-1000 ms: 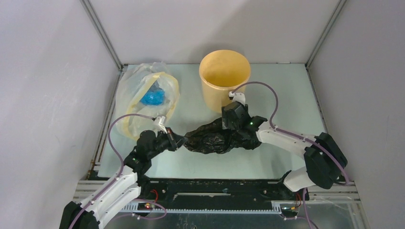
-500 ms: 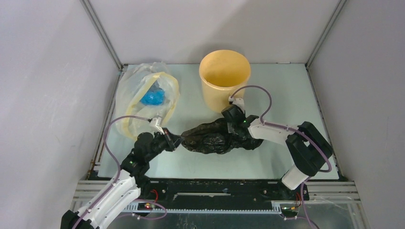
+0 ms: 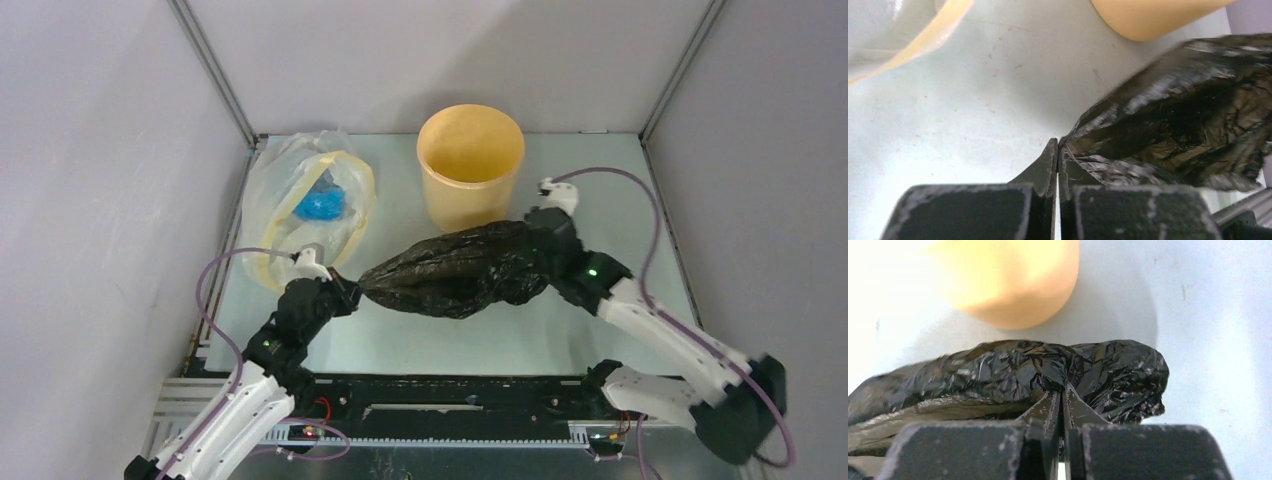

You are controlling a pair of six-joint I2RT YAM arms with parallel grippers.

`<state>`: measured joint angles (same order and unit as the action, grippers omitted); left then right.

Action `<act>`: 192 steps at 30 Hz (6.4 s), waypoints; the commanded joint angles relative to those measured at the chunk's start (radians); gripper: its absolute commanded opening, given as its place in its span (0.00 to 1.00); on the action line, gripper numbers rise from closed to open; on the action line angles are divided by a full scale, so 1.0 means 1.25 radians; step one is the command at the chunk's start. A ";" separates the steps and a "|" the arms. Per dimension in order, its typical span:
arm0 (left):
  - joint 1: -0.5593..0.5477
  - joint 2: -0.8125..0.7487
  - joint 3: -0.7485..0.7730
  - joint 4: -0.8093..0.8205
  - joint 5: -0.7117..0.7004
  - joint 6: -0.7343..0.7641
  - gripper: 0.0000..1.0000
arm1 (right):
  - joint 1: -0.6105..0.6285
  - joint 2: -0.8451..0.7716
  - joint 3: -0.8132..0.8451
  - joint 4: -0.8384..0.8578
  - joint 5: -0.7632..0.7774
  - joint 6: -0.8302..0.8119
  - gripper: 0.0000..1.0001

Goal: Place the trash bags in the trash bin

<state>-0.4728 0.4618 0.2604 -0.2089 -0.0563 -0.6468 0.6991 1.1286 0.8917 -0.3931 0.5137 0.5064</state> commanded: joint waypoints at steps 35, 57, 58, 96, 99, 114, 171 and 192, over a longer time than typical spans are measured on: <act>-0.016 -0.051 0.131 0.155 0.211 0.011 0.00 | 0.115 -0.251 -0.058 0.024 -0.418 -0.254 0.75; -0.016 -0.055 0.138 0.145 0.199 0.020 0.00 | 0.224 0.059 -0.040 0.092 -0.316 -0.300 0.51; -0.016 -0.054 0.137 0.145 0.197 0.021 0.00 | 0.223 0.067 -0.040 0.096 -0.312 -0.299 0.46; -0.128 0.055 -0.112 0.480 0.163 0.045 0.97 | -0.027 -0.126 0.149 0.020 -0.340 -0.025 0.00; -0.128 0.100 -0.133 0.549 0.132 0.064 0.96 | -0.043 -0.137 0.154 0.006 -0.359 -0.019 0.00; -0.129 0.624 -0.024 0.958 0.149 0.040 0.86 | -0.102 -0.168 0.157 -0.030 -0.453 -0.008 0.00; -0.143 1.064 0.173 1.257 0.182 -0.075 0.00 | -0.336 -0.259 0.167 -0.103 -0.561 0.032 0.00; -0.120 0.366 1.001 -0.319 0.285 0.119 0.00 | -0.343 -0.095 0.807 -0.132 -0.689 0.102 0.00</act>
<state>-0.6289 0.9886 1.2842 -0.2615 0.3119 -0.6041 0.2718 1.0180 1.7321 -0.5961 -0.2852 0.6182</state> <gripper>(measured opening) 0.003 0.007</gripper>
